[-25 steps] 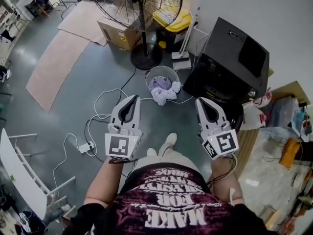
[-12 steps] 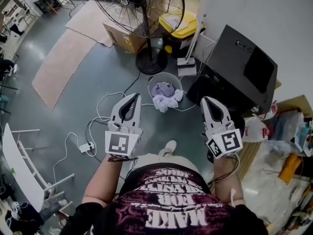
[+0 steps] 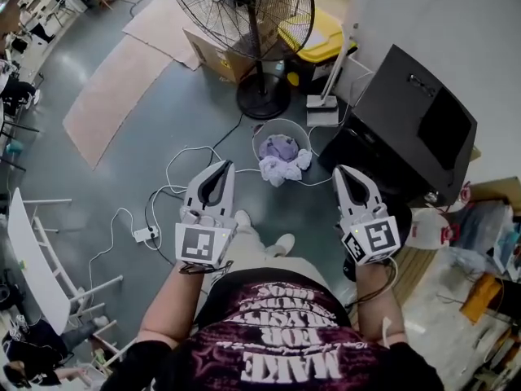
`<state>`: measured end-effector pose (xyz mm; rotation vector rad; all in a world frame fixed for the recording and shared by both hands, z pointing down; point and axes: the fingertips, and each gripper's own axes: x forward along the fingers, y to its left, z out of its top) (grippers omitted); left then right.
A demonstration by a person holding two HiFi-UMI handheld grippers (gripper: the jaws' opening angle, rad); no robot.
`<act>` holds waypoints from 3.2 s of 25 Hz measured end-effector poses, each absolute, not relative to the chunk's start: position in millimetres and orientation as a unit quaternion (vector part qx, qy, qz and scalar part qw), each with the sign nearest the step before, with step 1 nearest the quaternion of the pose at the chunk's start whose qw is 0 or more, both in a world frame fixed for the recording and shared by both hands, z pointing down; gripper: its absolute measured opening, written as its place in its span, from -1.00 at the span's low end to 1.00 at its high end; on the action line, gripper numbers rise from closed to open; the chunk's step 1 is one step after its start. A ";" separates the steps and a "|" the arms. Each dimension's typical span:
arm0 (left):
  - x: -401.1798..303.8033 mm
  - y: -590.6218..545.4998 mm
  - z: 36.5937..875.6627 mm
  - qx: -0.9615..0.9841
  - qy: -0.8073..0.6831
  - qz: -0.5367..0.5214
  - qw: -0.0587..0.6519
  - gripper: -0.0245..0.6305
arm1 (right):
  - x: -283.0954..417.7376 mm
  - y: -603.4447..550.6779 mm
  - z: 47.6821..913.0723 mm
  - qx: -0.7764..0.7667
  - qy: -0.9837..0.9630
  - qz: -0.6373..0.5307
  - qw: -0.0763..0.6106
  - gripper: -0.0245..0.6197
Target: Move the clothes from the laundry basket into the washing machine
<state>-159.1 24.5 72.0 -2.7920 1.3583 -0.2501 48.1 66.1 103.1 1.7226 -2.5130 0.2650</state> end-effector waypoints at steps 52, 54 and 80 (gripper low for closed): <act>-166.7 -162.9 534.3 -0.895 0.385 -0.215 -0.073 -0.91 | -1.8 -105.9 731.9 0.442 -0.793 0.286 0.306 -0.90; -168.7 -163.3 544.6 -0.895 0.379 -0.223 -0.072 -0.91 | -6.7 -104.8 756.7 0.433 -0.790 0.292 0.321 -0.88; -201.5 -167.5 597.7 -0.887 0.357 -0.278 -0.093 -0.91 | -34.8 -57.8 963.3 0.219 -0.692 0.319 0.610 0.02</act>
